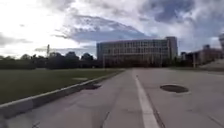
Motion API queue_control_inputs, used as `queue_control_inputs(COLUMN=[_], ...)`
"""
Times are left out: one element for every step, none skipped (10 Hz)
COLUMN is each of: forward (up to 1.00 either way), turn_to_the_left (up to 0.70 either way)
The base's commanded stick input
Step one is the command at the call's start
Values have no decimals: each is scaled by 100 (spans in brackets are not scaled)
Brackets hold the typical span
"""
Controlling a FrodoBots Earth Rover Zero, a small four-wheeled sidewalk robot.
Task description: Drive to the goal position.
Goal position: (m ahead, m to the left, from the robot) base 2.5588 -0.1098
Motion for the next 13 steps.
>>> queue_control_inputs(forward=[70,70,70,70,70,70,70,70,70,70,70,70,70], turn_to_the_left=[0,0,0,0,0,0,-30,-35,-35,-35,-35,-34,-28])
